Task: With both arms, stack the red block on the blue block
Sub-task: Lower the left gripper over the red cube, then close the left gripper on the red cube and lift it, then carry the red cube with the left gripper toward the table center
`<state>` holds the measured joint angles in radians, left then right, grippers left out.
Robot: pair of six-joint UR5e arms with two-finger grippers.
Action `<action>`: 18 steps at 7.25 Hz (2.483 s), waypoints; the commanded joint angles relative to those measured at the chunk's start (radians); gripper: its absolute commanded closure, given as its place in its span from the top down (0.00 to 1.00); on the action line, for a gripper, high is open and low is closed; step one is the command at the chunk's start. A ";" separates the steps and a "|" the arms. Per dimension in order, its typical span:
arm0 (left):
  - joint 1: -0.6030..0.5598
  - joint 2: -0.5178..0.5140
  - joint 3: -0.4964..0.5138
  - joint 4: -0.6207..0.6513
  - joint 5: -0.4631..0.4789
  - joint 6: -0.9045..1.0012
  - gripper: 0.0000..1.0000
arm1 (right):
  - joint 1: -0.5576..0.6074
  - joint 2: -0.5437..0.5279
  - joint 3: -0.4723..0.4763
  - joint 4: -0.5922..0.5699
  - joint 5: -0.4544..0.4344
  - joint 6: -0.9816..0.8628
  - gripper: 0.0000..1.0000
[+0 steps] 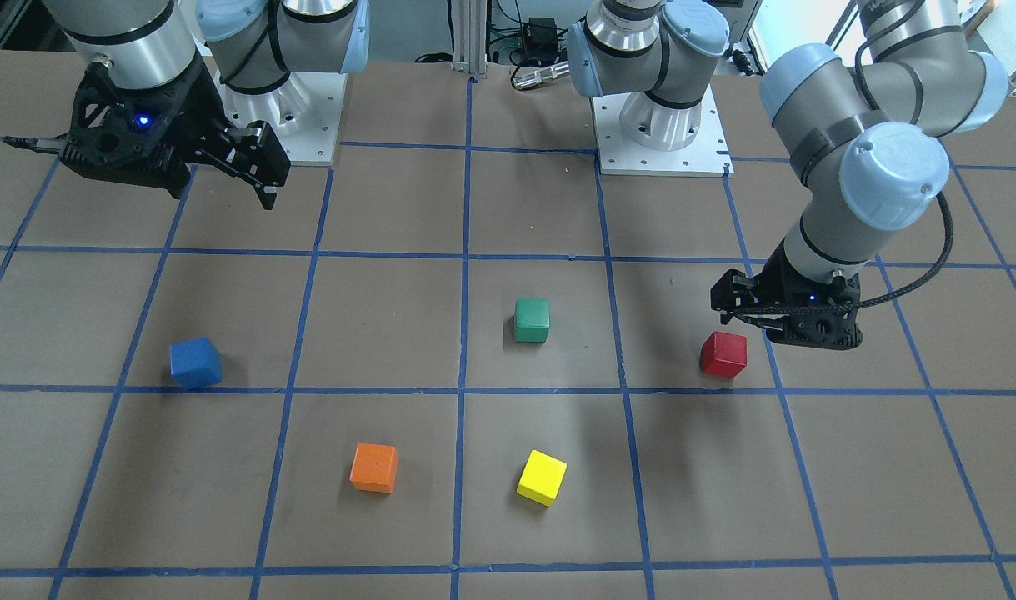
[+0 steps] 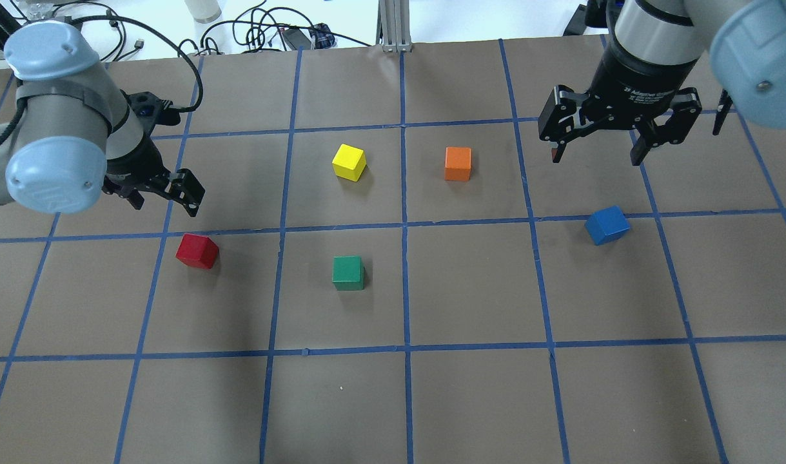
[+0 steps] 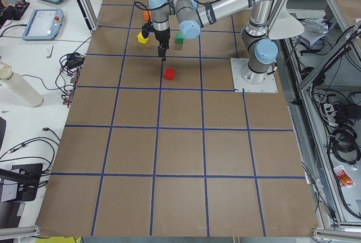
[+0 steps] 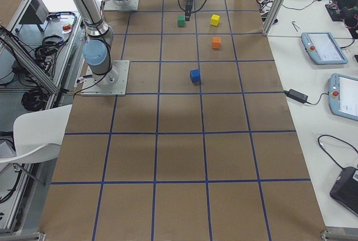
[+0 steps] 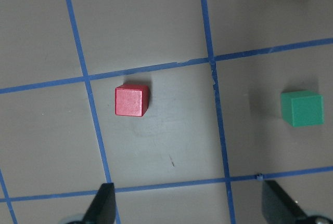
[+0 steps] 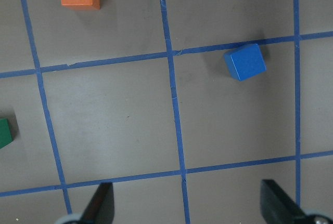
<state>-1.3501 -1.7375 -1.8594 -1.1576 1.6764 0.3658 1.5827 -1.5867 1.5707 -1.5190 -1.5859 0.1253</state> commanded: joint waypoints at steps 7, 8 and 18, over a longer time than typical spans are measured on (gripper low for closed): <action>0.058 -0.149 -0.167 0.312 -0.043 0.085 0.52 | -0.001 -0.001 0.000 -0.004 0.012 -0.001 1.00; 0.057 -0.149 -0.166 0.314 -0.044 0.078 0.21 | -0.004 -0.001 -0.001 -0.004 0.009 -0.006 1.00; -0.549 -0.264 0.223 0.160 -0.145 -0.620 0.05 | -0.006 -0.001 0.002 -0.004 0.000 -0.004 1.00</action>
<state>-1.8311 -1.9608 -1.6412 -1.0447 1.5322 -0.1862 1.5793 -1.5876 1.5718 -1.5244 -1.5836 0.1247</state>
